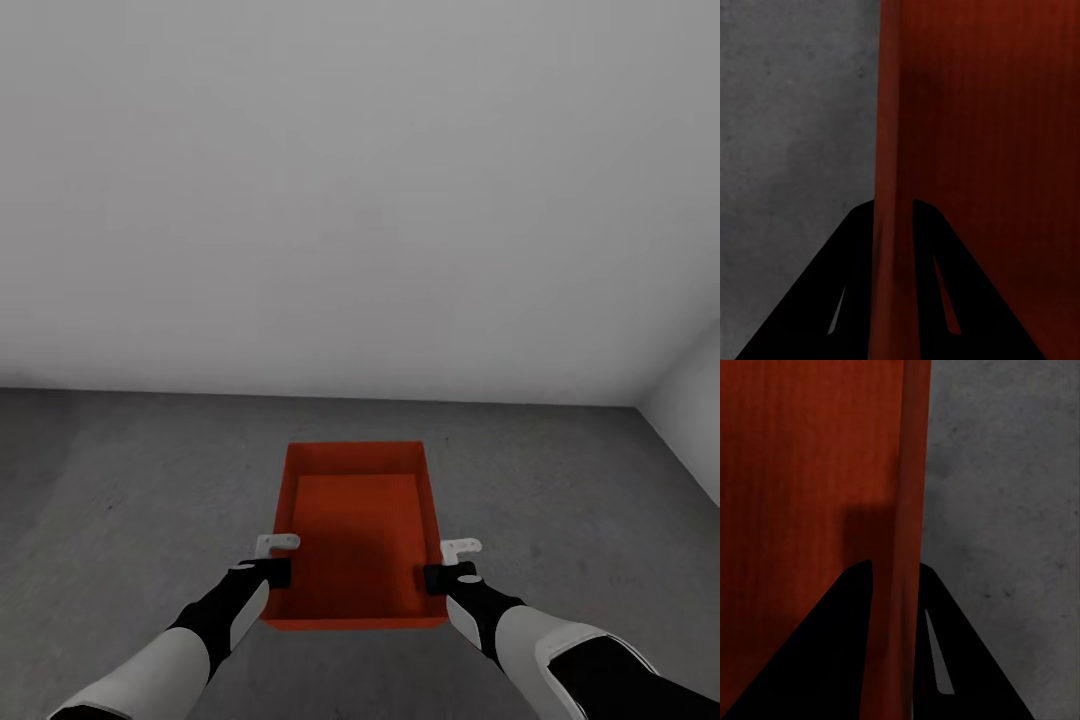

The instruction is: Move the two storage containers from the living room to the garage. In the garage, place one container on the floor and stack the other container on top of it (either order is fine).

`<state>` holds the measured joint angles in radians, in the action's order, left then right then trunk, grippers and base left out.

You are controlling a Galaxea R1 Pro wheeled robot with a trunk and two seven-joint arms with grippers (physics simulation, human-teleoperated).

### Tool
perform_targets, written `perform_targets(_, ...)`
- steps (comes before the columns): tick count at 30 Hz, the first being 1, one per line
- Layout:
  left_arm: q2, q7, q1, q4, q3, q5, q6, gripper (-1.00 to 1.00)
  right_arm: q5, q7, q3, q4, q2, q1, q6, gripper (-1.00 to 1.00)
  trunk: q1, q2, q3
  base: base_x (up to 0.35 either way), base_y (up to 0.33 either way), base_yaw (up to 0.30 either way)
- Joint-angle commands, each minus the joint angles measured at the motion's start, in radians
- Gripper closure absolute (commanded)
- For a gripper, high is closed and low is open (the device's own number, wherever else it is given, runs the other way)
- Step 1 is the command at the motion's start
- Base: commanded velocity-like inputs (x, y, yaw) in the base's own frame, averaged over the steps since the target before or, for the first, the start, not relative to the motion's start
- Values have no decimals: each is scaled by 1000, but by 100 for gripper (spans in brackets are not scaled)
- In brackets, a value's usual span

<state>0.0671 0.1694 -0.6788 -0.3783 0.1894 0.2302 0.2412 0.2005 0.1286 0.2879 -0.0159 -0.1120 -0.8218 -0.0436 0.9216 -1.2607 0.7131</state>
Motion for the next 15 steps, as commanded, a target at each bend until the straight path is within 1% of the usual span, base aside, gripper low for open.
perform_targets(1, 7, 13, -1, -20, -11, 0, 6, 100, 20, 2, -4, -4, 0, 0, -6, 100, 0, 0, 1, 0, 0, 0)
perform_targets(7, 7, 13, -1, -20, -11, 0, 6, 100, 20, 3, -4, -4, -1, 0, -7, 100, 0, 0, 1, 0, 0, 0)
perform_targets(15, 7, 13, -1, -21, -11, 0, 6, 100, 20, 3, -4, -4, -1, 0, -7, 100, 31, -56, 26, 0, 0, 0)
